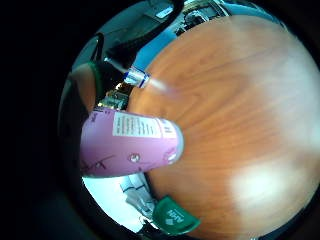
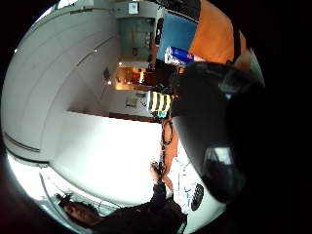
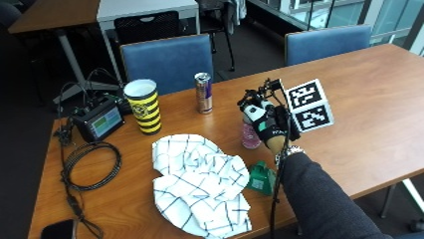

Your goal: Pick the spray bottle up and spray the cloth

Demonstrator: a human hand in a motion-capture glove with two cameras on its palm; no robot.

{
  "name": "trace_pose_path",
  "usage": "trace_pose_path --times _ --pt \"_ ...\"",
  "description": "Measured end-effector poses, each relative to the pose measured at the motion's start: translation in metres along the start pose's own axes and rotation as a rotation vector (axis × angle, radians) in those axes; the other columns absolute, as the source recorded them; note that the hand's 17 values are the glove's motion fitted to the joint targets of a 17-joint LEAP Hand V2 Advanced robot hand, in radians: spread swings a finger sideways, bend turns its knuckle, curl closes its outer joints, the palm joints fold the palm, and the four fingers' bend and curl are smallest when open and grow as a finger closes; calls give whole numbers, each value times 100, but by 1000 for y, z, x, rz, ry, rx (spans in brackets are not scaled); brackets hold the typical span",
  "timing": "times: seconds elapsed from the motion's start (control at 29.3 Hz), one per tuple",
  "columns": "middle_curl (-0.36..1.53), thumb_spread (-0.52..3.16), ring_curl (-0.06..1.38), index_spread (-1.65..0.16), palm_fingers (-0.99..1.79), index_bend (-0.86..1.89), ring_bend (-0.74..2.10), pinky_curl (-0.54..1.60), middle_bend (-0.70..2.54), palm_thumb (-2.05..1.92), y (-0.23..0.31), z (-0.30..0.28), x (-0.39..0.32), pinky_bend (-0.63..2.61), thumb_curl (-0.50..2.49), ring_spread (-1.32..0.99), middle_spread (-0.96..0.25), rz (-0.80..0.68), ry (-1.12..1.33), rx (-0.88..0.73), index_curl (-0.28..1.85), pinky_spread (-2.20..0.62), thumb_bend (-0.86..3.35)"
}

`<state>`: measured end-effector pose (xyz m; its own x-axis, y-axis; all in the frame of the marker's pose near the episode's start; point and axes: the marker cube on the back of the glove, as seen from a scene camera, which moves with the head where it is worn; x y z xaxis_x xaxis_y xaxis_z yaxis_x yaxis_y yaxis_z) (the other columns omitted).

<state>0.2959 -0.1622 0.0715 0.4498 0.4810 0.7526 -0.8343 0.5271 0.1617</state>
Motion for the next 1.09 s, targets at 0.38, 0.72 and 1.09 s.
trace_pose_path --times 0.38,0.72,1.09 --pt "43 82 37 -29 106 30 35 19 32 102 0 5 -14 13 56 -13 -16 -59 -18 18 47 13 -1" --pt "46 84 39 -28 110 30 36 18 36 102 3 -6 -3 12 58 -12 -15 -79 -75 -8 51 13 -2" --pt "48 91 40 -28 109 31 36 16 40 100 2 -8 -11 10 58 -13 -17 -77 -97 -16 54 14 -2"
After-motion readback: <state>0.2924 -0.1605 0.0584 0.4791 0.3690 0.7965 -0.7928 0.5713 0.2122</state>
